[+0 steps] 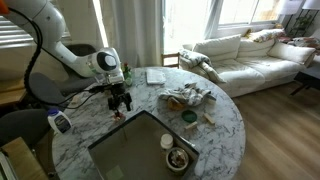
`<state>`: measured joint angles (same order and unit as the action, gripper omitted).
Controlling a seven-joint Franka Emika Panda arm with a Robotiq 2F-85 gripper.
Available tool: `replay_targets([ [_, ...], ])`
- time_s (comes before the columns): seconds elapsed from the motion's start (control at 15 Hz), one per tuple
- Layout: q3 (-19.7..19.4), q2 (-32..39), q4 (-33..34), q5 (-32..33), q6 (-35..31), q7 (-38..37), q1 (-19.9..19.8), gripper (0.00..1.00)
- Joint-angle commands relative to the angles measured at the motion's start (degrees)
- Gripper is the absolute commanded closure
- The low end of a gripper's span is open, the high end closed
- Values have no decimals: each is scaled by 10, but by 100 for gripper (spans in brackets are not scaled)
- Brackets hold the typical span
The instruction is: Place the container with the red lid upside down.
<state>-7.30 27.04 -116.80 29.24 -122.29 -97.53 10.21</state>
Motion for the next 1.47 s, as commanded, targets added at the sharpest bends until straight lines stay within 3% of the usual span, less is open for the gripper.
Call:
replay_targets([
  [0.0,9,-48,-33,-56,-37,41,-41,0],
  [0.53,31,-99,-87,-315,-108,274,-131,0],
  [0.6,8,-78,-56,-263,-86,226,-100,0],
  [0.93,14,-86,-65,-303,-90,263,-113,0],
  [1.07,7,-69,-53,-329,-84,245,-125,0],
  [1.4,6,-35,-43,-412,-78,281,-155,0],
])
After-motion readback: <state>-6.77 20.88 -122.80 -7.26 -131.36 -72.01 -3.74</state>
